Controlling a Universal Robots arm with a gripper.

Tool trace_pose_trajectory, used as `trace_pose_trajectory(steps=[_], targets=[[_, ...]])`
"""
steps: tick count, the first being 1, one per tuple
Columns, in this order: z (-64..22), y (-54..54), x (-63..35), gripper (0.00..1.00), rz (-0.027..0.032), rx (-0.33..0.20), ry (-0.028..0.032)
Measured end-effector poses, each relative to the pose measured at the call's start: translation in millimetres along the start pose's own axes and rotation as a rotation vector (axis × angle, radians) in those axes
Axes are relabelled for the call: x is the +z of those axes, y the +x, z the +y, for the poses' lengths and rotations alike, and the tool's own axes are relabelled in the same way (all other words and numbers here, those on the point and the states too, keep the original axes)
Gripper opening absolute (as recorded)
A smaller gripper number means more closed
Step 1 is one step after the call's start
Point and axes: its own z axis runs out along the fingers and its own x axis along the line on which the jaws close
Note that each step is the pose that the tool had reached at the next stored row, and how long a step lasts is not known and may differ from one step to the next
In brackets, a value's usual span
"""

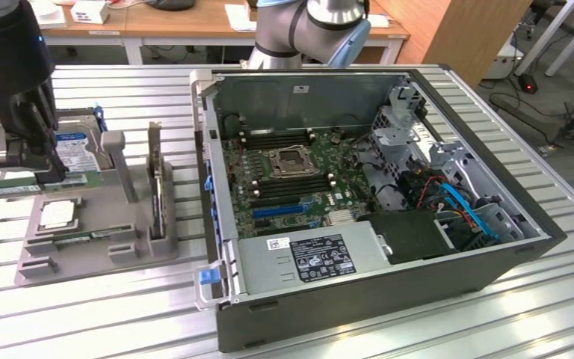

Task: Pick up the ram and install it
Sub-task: 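Pick up the ram and move it above insertion slot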

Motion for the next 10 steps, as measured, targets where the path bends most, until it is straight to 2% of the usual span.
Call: trace_pose_trajectory(steps=[10], targets=[[0.7,-0.3,-15.1,0.11,0.0000,0.000,-0.0001]])
